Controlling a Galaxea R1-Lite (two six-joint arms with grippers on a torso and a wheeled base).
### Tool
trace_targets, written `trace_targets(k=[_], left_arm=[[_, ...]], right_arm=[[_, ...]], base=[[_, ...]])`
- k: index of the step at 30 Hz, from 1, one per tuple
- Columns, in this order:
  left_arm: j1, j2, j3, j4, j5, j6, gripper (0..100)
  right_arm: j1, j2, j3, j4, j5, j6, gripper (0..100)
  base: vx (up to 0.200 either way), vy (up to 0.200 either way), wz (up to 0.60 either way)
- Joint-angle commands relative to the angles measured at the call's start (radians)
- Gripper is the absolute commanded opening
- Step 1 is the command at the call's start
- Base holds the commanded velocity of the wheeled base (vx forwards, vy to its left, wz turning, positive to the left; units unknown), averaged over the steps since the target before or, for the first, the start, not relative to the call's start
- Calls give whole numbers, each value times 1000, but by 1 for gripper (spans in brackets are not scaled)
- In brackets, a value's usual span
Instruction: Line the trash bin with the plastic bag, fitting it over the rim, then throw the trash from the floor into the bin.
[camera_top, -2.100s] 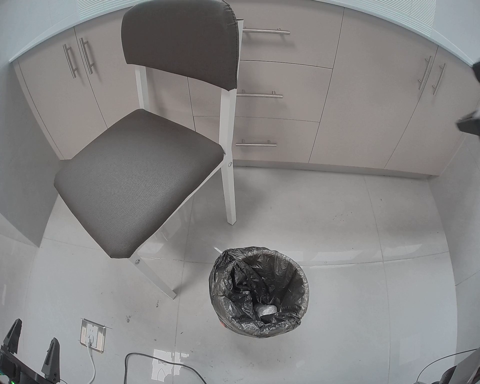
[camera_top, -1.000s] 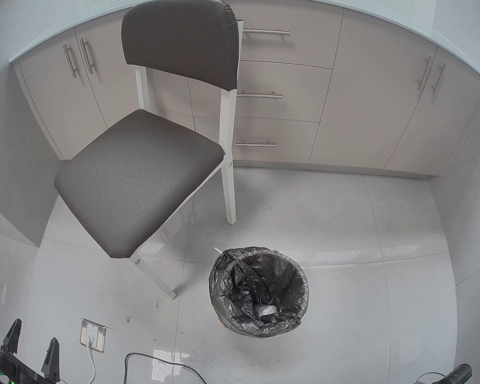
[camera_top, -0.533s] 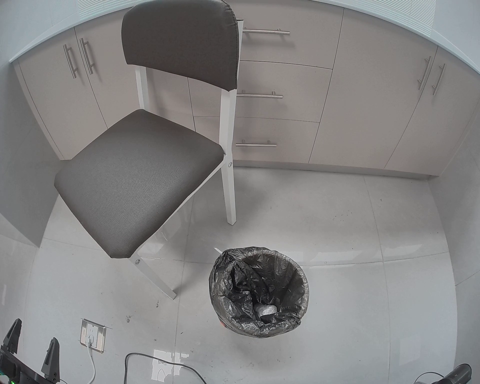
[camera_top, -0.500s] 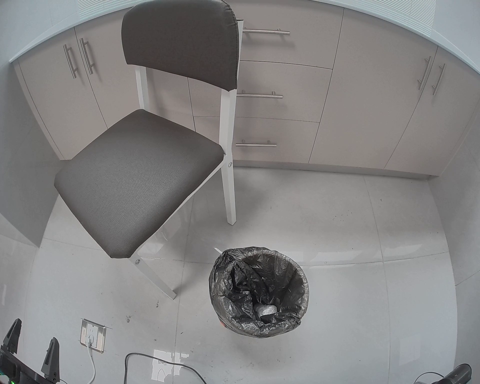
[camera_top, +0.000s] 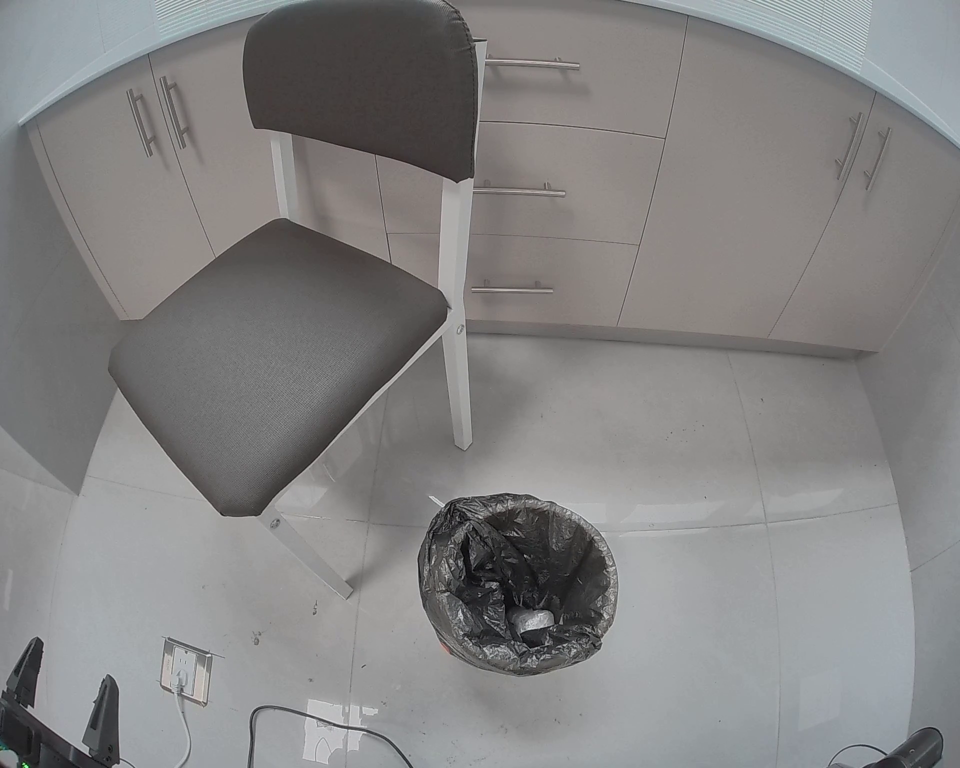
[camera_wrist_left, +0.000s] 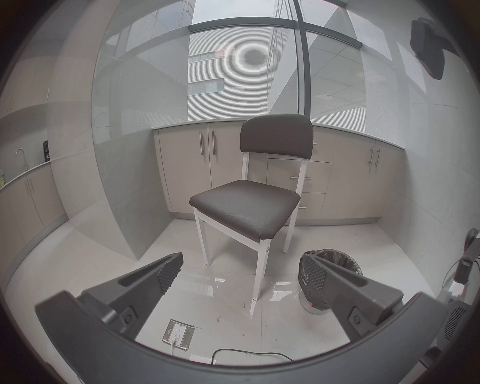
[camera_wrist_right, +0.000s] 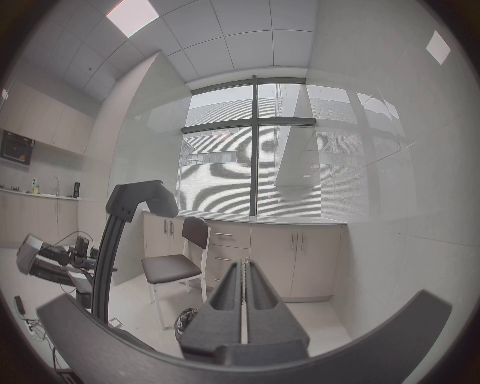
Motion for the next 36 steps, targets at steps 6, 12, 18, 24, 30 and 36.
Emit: trace_targets(k=[6, 12, 18, 24, 30, 36], left_arm=[[0, -15, 18, 0, 0, 1, 100], [0, -15, 18, 0, 0, 1, 100], [0, -15, 18, 0, 0, 1, 100], [0, -15, 18, 0, 0, 1, 100], [0, -15, 18, 0, 0, 1, 100], [0, -15, 18, 0, 0, 1, 100]], right_arm=[[-2, -7, 1116, -887, -48, 194, 0], [-2, -7, 1630, -1312, -68, 177, 0], [-2, -7, 1921, -1554, -75, 154, 0], [-1, -7, 1920, -1447, -70, 172, 0], [-1, -7, 1921, -1439, -99, 65, 0], [-1, -7, 1921, -1395, -128, 28, 0]], base=[[0, 0, 0], [0, 0, 0], [0, 0, 0], [0, 0, 0], [0, 0, 0], [0, 0, 0]])
